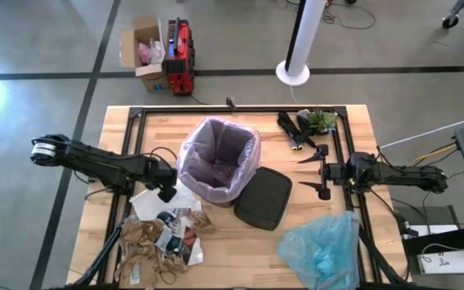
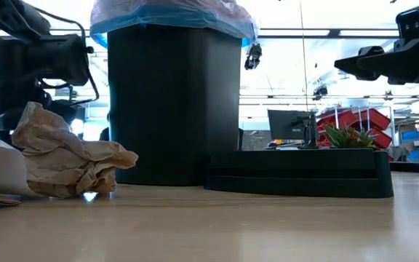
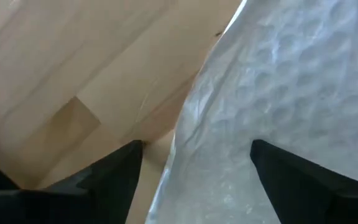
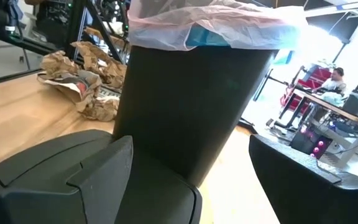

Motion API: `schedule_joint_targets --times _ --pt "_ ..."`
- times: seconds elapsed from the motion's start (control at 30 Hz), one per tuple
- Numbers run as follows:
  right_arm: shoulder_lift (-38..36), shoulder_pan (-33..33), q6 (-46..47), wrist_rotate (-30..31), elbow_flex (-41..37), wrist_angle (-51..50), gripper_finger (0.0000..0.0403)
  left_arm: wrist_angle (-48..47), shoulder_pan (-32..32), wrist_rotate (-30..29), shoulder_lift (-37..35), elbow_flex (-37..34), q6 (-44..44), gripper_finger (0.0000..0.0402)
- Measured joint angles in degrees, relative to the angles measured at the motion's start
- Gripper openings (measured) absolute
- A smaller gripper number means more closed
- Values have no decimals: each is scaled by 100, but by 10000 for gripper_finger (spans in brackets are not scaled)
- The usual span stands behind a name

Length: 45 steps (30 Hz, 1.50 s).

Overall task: Place trash/remove bag and relplace
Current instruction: Put the white plastic into the black trash bin

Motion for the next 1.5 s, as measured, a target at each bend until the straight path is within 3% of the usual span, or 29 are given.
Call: schedule_joint_targets --times 0.2,0.33,0.47,0.63,0.7,0.87,1.03,1.3,1.4,1.5 --pt "2 0 1 1 0 0 309 186 -2 84 269 -4 15 270" --pt "0 0 1 1 0 0 309 349 -2 80 280 -7 275 232" --pt "0 0 1 -1 0 0 309 405 -6 8 282 -11 509 158" --pt "2 0 0 -1 0 0 309 442 -6 -265 271 -15 596 39" --pt "0 0 -2 1 0 0 309 431 -6 -340 253 -20 608 11" --pt "2 0 -2 -1 0 0 309 113 -2 -381 99 229 936 11" --pt "1 0 -6 1 0 38 309 -568 -2 -398 -202 1036 1334 3" --pt "2 0 199 1 0 44 309 -3010 -2 -334 -283 2500 2405 1" --pt "2 0 344 3 0 26 309 -3555 -2 -62 -289 2677 2506 1" --pt "0 0 437 1 0 24 309 -3738 -2 567 -323 2662 2499 1"
